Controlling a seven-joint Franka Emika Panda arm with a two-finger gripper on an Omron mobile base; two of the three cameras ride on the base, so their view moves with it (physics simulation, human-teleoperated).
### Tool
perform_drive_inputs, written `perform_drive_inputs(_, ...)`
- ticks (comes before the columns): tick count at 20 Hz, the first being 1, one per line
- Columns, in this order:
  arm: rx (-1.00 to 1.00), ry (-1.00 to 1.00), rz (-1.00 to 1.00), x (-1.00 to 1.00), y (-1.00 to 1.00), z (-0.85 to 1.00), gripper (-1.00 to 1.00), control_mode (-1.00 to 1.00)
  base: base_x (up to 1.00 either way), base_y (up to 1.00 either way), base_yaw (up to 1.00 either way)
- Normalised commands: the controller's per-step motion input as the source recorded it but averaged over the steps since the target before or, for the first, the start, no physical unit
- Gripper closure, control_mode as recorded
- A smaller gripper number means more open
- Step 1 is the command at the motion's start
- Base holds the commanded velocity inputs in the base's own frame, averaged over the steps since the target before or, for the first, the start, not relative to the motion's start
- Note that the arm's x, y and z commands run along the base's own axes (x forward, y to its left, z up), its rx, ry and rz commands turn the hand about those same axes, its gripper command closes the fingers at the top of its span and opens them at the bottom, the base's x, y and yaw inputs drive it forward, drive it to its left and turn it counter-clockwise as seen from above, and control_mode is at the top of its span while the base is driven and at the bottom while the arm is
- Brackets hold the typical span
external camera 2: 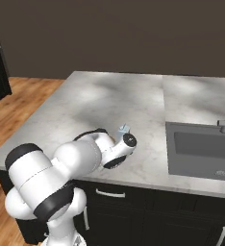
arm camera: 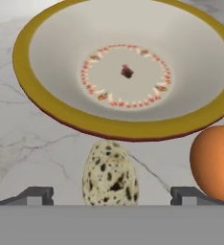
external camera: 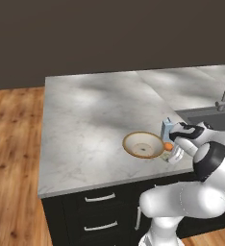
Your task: Gather the eggs and milk located in the vicinity of the sink area and place them right next to the bowl.
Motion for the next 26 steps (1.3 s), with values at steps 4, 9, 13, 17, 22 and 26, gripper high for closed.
perform_drive_inputs(4,-0.01,0.05,0.0,-0.03,0.0,0.22,-1.0,-1.0,0.0,0.0,0.0)
perform_drive_inputs(9,0.0,0.17,0.0,-0.26,0.0,0.83,-1.0,-1.0,0.0,0.0,0.0)
perform_drive_inputs(13,-0.03,0.41,-0.25,-0.33,0.27,0.54,-1.0,-1.0,0.0,0.0,0.0)
perform_drive_inputs(17,-0.01,0.36,-0.55,-0.19,0.4,0.24,-1.0,-1.0,0.0,0.0,0.0)
perform_drive_inputs(22,0.05,0.17,-0.73,-0.06,0.13,0.46,-1.0,-1.0,0.0,0.0,0.0)
perform_drive_inputs(26,-0.27,-0.07,-0.6,-0.03,0.43,-0.38,-1.0,-1.0,0.0,0.0,0.0)
